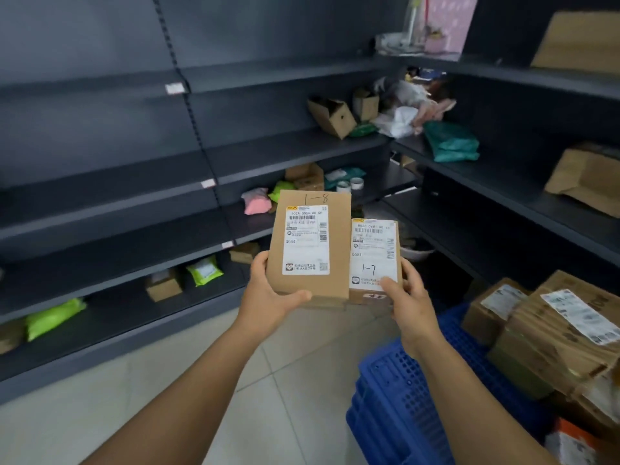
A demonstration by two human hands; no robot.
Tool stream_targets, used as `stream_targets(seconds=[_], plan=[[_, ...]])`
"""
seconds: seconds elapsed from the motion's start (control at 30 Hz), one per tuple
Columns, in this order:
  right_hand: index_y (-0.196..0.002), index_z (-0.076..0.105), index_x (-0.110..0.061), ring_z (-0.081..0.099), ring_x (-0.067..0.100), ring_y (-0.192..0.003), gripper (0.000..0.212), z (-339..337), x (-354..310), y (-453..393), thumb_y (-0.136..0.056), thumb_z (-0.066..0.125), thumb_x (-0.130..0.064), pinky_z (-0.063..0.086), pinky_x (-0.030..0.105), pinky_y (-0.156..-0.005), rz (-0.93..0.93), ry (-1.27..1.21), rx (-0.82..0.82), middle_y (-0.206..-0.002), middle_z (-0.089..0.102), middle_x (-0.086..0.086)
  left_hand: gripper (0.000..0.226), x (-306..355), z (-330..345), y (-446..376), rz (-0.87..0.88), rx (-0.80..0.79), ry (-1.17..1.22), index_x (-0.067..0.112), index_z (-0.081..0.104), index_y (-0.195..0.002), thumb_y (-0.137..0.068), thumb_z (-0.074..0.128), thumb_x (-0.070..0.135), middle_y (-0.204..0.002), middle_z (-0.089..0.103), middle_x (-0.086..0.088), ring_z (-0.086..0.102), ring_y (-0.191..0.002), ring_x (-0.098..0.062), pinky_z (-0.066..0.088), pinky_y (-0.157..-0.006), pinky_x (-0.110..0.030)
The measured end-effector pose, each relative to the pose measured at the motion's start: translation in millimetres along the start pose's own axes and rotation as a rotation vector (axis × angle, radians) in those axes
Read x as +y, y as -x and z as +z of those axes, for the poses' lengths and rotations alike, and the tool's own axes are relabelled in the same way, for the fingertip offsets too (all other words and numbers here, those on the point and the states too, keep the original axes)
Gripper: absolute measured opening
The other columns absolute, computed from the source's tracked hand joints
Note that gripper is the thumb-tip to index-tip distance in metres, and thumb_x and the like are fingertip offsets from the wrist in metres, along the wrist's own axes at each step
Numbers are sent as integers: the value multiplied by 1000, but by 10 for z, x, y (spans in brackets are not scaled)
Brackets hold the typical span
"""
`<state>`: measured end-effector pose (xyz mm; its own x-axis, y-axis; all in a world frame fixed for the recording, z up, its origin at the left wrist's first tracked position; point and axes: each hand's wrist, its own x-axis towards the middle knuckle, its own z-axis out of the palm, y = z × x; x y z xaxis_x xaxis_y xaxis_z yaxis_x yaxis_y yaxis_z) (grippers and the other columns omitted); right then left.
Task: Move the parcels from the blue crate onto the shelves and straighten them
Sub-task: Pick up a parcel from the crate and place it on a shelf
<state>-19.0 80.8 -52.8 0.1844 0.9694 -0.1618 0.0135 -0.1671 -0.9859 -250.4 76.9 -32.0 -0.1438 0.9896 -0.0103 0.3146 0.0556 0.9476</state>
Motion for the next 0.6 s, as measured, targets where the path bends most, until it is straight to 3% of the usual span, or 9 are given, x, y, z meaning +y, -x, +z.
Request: stream_targets(seconds=[0.2, 0.3, 0.37, 0.5, 0.6], plan=[[-120, 45, -64, 62, 16, -109, 53, 993, -134, 377, -70, 58, -52, 47, 48, -98, -9, 3, -117, -124, 60, -6, 83, -163, -1136, 315, -8, 81, 77, 39, 37, -133, -69, 84, 15, -114, 60, 19, 59, -105, -7, 55, -90, -37], [-121, 47, -60, 64, 18, -106, 42, 1525, -154, 600, -90, 56, -34, 49, 46, -91, -30, -32, -188, -115, 67, -9, 71, -254, -1689, 503, 7, 127, 107, 47, 40, -122, -75, 80, 12, -109, 61, 21, 61, -99, -4, 55, -77, -24], [-127, 48, -51, 66, 17, -102, 42, 1877, -180, 734, -95, 54, -24, 50, 43, -86, -42, -60, -228, -111, 70, -8, 67, -306, -2053, 603, 8, 148, 111, 48, 38, -126, -80, 76, 16, -111, 61, 20, 60, -99, -4, 51, -69, -16], [-135, 46, -42, 65, 12, -96, 44, 2535, -305, 1024, -97, 52, -20, 48, 27, -74, -36, -115, -288, -112, 69, -6, 53, -420, -2755, 753, -6, 212, 140, 56, 34, -130, -91, 60, 31, -120, 56, 20, 55, -111, -9, 51, -85, -28], [-133, 47, -42, 67, 12, -99, 43, 2973, -439, 1189, -98, 51, -19, 52, 32, -84, -76, -119, -348, -112, 69, -6, 48, -469, -3195, 860, 13, 273, 158, 47, 33, -133, -96, 52, 24, -121, 56, 17, 54, -106, -4, 45, -76, -20]])
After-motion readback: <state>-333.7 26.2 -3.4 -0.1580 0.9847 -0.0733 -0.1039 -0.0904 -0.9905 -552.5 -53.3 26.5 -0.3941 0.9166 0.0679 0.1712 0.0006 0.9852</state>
